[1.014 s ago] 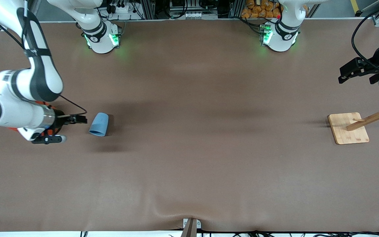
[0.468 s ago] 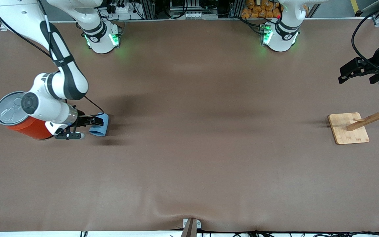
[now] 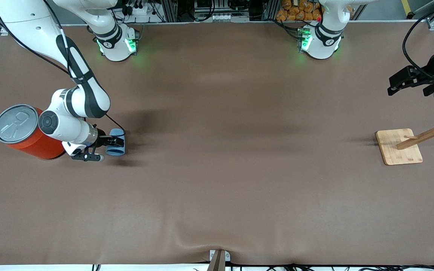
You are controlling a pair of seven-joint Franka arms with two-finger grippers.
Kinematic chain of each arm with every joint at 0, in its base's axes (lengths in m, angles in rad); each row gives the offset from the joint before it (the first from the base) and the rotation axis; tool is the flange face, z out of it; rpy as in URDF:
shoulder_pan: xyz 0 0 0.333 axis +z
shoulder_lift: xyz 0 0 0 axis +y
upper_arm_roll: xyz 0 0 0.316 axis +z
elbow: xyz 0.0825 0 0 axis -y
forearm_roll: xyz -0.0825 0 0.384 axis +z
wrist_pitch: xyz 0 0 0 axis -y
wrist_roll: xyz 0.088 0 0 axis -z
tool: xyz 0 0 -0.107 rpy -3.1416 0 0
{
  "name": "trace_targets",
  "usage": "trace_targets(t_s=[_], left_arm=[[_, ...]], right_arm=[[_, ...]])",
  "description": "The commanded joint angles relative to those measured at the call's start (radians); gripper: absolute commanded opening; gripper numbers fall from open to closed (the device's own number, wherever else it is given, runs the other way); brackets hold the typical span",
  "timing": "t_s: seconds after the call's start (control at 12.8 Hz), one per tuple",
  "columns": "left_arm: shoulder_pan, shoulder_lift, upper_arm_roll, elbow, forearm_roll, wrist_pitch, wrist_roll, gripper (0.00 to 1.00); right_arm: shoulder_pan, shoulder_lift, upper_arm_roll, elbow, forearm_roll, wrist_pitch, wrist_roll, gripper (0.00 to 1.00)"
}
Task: Flip cup
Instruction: 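Close the right gripper on the cup and lift it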
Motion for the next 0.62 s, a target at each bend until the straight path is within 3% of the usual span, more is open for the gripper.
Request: trace_targets(t_s=[0.0, 0.16, 0.39, 0.55], left_arm=[[0.009, 0.001, -0.004, 0.007, -0.012, -0.001, 0.006, 1.00], [0.009, 0.001, -0.004, 0.007, -0.010, -0.001, 0.006, 1.00], [0.007, 0.001, -0.004, 0.007, -0.012, -0.001, 0.006, 1.00], [0.009, 0.001, -0.004, 0.007, -0.012, -0.001, 0.006, 1.00]], right_arm=[[0.004, 0.016, 0.003, 0.003, -0.002, 0.009, 0.000, 0.00], [0.004, 0.010, 0.006, 0.085, -0.004, -0.084, 0.000, 0.00], [0.019, 0.020, 0.009, 0.309, 0.004, -0.415, 0.003, 0.00], [0.056, 0.030, 0.009, 0.414, 0.005, -0.511, 0.000, 0.00]])
